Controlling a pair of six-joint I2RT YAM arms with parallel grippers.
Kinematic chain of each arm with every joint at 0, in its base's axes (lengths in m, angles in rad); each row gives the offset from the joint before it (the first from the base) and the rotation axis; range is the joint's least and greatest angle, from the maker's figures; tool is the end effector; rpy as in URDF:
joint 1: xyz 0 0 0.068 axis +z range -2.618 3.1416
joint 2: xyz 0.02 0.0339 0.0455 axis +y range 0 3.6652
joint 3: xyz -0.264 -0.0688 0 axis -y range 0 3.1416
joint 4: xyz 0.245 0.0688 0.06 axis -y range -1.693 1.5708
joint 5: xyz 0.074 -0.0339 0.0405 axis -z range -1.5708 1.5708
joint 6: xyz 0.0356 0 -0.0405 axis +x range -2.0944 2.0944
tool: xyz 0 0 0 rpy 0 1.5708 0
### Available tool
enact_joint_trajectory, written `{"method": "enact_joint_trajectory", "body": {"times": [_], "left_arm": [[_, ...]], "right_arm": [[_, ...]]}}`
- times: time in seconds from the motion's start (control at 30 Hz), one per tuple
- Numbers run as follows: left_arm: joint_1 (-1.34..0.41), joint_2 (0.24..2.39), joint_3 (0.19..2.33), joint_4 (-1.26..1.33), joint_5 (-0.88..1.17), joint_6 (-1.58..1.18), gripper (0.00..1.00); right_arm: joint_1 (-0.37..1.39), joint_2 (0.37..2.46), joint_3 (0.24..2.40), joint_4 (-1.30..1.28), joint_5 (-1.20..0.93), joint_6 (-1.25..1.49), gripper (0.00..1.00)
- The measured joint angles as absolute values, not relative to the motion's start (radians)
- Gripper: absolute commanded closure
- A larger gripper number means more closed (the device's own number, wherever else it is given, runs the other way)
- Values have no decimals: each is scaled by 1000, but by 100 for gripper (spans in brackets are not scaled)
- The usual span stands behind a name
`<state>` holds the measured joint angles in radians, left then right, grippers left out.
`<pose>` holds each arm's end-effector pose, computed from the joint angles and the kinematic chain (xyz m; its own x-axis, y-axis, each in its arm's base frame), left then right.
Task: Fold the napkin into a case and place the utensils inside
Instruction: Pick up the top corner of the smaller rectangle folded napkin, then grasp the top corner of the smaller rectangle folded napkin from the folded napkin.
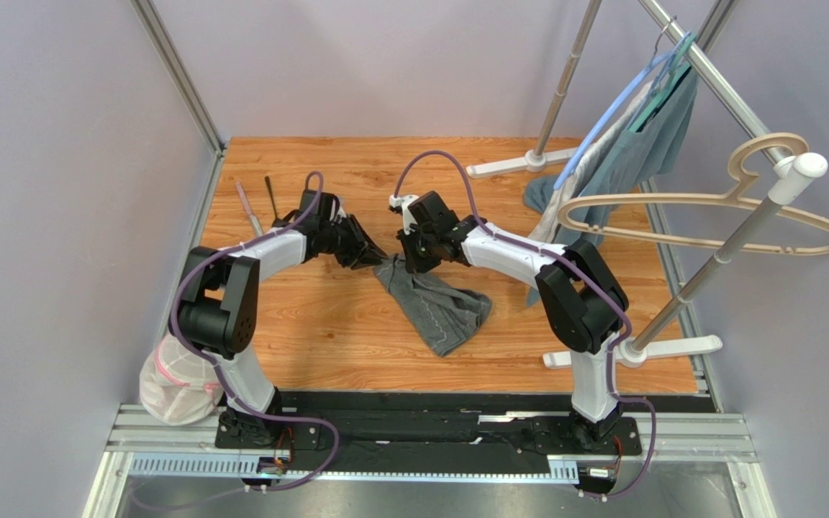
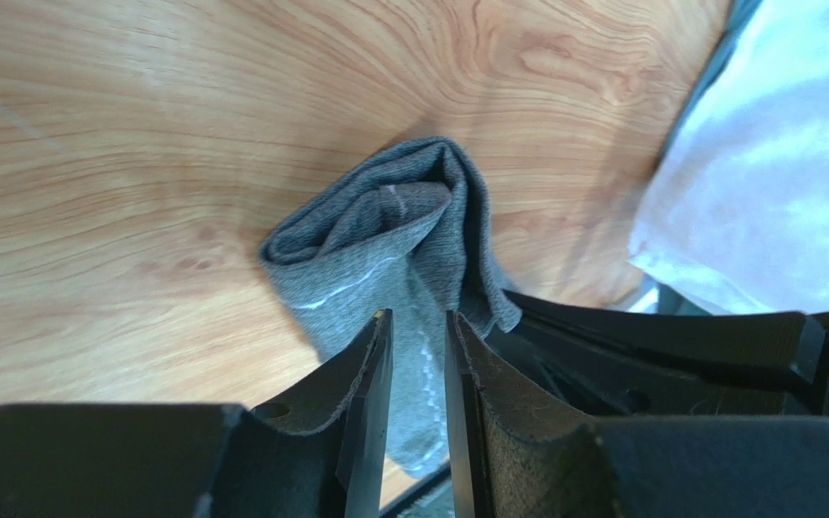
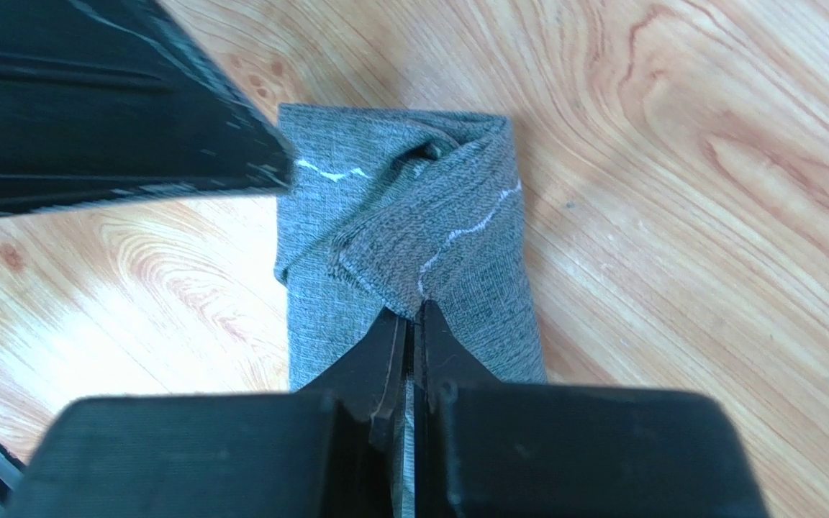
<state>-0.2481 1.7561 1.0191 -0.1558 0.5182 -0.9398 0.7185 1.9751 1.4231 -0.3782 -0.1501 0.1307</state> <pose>0.3410 -0.1046 0.1710 -0.8608 -0.5055 -0.0585 -0.3061 0.6062 -0.7340 0.3196 0.2865 0.1913 -0.6920 -0.4339 -0.5769 -0.6334 0.7484 0.1968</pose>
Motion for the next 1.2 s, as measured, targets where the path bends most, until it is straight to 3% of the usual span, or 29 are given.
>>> {"method": "enact_joint_trajectory", "body": {"times": [0.27,0.67,1.2], "left_arm": [[-363,1695,1039,-270,317,-793,73],[-522,1732,1078,-367,4,-682,65],[-541,1794,1158,-404,-42,-647,66]], "right_arm": [[719,1975,1443,-413,-142,148,100],[703,1975,1443,-414,-163,239,100],[699,1975,1447,-414,-208,281,100]]}}
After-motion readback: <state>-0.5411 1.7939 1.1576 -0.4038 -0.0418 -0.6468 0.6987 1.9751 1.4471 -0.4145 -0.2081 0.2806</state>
